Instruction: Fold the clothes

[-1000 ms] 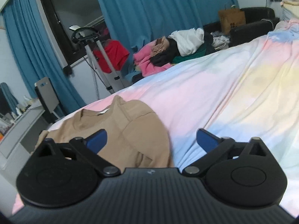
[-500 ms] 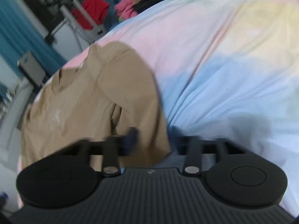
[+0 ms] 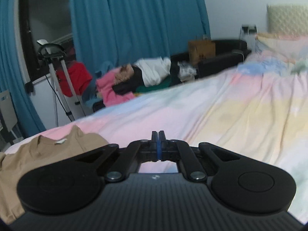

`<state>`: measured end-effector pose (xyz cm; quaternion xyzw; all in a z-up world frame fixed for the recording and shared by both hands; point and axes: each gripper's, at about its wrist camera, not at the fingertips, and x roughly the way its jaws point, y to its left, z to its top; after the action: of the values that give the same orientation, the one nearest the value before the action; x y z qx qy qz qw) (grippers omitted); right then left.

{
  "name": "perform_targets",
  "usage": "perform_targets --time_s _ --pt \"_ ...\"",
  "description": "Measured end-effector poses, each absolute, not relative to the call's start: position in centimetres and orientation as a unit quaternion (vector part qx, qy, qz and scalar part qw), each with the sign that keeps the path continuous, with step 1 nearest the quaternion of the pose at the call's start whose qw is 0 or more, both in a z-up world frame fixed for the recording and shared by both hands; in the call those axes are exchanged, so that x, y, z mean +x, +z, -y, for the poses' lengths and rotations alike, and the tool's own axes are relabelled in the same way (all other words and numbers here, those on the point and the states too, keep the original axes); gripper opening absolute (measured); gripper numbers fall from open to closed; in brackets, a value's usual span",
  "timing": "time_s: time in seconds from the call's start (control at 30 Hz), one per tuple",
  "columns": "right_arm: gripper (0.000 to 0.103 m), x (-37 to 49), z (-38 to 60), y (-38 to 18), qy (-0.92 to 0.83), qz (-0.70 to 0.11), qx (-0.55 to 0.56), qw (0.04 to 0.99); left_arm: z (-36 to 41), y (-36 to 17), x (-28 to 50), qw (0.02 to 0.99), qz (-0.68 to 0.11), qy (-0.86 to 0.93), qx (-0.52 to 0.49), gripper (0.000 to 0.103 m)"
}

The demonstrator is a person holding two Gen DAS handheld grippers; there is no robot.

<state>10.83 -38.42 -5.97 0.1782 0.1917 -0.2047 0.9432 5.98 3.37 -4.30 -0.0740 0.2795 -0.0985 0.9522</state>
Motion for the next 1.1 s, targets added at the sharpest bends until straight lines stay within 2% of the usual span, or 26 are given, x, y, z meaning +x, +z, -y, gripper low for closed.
perform_targets --time_s 0.13,0.17,0.23,0.27,0.3,0.53,0.57,0.6,0.63,0.67,0.9,1.0,1.1 --pt "0.006 11.2 39.9 -8.1 -0.155 -0.246 0.244 0.925 -3.1 -4.7 6.2 0.951 -0.285 -0.098 -0.071 0.102" --pt "0.01 11.1 39.7 -8.0 -0.147 -0.247 0.246 0.926 -3.0 -4.8 6.2 0.951 -0.286 -0.098 -0.07 0.102" --pt "0.04 10.8 39.2 -7.9 -0.13 -0.248 0.251 0.926 -2.8 -4.9 6.3 0.951 -0.286 -0.1 -0.066 0.102" --pt "0.075 10.7 39.0 -7.9 -0.121 -0.249 0.254 0.927 -2.7 -5.0 6.3 0.951 -0.287 -0.1 -0.064 0.102" --pt "0.092 10.5 38.8 -7.9 -0.113 -0.249 0.256 0.927 -2.6 -5.1 6.4 0.95 -0.288 -0.1 -0.062 0.102" --pt "0.089 12.4 37.0 -9.8 -0.1 -0.322 0.212 0.917 -2.1 -5.7 6.4 0.949 -0.292 -0.105 -0.055 0.102" --pt "0.067 12.7 36.9 -10.2 -0.1 -0.332 0.205 0.915 -2.1 -5.7 6.4 0.949 -0.292 -0.105 -0.055 0.102" --pt "0.035 12.9 36.7 -10.6 -0.1 -0.342 0.198 0.913 -2.1 -5.7 6.5 0.949 -0.293 -0.106 -0.055 0.102" --pt "0.017 13.2 36.6 -11.0 -0.1 -0.35 0.192 0.911 -2.1 -5.8 6.5 0.949 -0.293 -0.107 -0.056 0.102" --pt "0.006 13.2 36.6 -10.9 -0.102 -0.343 0.198 0.912 -2.1 -5.8 6.4 0.949 -0.293 -0.108 -0.055 0.102" --pt "0.005 12.4 37.4 -4.5 -0.185 -0.18 0.188 0.948 -2.2 -6.0 6.7 0.949 -0.29 -0.108 -0.055 0.102" --pt "0.005 13.0 37.9 -3.5 -0.237 -0.149 0.157 0.947 -2.2 -6.3 6.9 0.948 -0.293 -0.11 -0.056 0.102" --pt "0.009 13.9 37.8 -5.1 -0.276 -0.148 0.119 0.942 -2.2 -6.6 7.2 0.947 -0.296 -0.113 -0.056 0.102"
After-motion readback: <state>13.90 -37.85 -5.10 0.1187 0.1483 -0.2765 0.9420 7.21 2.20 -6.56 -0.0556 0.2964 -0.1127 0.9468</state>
